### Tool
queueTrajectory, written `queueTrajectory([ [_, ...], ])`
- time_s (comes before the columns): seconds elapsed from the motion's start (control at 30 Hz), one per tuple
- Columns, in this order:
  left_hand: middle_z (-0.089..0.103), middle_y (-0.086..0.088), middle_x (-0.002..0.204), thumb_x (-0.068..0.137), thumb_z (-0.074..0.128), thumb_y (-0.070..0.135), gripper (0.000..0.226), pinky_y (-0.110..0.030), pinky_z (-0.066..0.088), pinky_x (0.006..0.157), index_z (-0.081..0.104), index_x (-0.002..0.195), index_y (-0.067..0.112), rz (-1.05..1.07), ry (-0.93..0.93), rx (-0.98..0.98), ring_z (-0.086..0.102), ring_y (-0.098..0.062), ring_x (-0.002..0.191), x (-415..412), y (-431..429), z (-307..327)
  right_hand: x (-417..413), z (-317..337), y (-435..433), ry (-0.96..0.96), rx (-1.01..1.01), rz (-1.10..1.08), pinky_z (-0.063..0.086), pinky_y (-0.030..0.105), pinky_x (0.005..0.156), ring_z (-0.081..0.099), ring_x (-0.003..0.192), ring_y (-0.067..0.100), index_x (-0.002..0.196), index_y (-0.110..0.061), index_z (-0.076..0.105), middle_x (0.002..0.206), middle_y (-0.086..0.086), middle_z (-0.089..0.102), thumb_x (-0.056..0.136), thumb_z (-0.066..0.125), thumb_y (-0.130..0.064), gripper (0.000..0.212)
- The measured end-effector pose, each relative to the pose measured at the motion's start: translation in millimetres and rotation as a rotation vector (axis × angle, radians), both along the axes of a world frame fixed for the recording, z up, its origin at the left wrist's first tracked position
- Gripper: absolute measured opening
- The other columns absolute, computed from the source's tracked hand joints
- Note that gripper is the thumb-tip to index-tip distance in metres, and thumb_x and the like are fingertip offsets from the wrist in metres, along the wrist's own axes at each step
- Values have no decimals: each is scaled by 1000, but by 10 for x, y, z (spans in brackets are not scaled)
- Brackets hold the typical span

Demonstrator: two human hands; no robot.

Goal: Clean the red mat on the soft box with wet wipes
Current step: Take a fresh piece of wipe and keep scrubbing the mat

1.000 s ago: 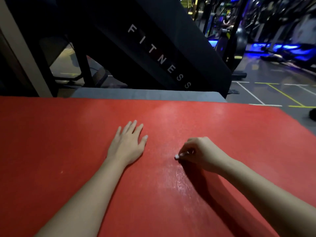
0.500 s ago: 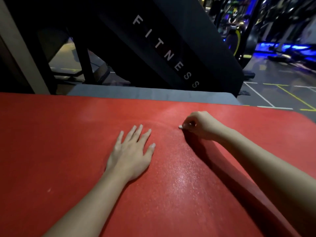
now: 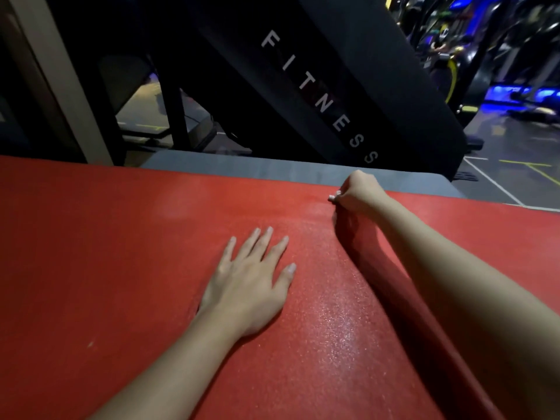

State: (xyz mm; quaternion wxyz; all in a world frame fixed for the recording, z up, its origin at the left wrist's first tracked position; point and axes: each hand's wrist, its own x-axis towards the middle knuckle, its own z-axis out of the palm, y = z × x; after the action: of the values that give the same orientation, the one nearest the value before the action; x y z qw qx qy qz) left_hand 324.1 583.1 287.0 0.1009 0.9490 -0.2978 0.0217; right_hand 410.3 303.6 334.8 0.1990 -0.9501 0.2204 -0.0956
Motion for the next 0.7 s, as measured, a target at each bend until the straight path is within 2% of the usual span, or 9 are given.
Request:
queueTrajectory([
  [0.07,-7,11,170,88,-8,66,80,-45,-5,127,2,162,40,-2,1,10,-15,-6,155,13,-12,-14,13,22,-58,32,-45,38,44,27,68,61,77,25,80,-6,72,78,11,67,80,79,-36,30],
  [0.23,-9,11,170,90,-8,66,76,-44,-7,127,-1,161,41,-3,1,30,-16,-5,154,7,-3,-9,265,-117,-105,-201,36,-22,51,29,72,67,82,26,87,-6,75,82,14,72,82,78,-27,22],
  [0.3,-10,12,170,99,1,64,67,-44,-7,127,-1,161,41,1,8,30,-17,-5,154,11,-3,13,326,-142,-91,-228,70,-56,50,28,75,68,89,27,88,-9,76,86,14,73,84,76,-22,14],
  [0.4,-8,11,171,103,10,61,63,-44,-7,127,1,162,41,-4,16,28,-16,-6,154,14,4,14,270,-144,-45,-185,8,1,49,28,75,68,91,29,89,-8,76,89,14,73,87,71,-19,12],
  [0.53,-6,10,171,103,11,60,63,-46,-5,127,3,162,39,-2,19,22,-13,-7,155,4,-2,16,-204,-54,18,-97,-120,206,46,25,73,67,91,28,90,-10,77,91,11,75,88,72,-31,22],
  [0.63,-4,8,171,104,12,59,63,-47,-5,127,5,162,38,0,19,23,-12,-9,156,22,-12,3,-454,-8,18,-31,-201,309,44,25,69,68,84,24,86,-14,78,85,7,75,85,75,-33,19],
  [0.7,-4,8,171,104,13,59,63,-47,-4,127,6,162,37,4,21,22,-11,-9,156,29,-11,-5,-386,-9,19,-67,-211,310,41,24,68,68,82,23,85,-14,78,84,7,75,83,77,-32,18],
])
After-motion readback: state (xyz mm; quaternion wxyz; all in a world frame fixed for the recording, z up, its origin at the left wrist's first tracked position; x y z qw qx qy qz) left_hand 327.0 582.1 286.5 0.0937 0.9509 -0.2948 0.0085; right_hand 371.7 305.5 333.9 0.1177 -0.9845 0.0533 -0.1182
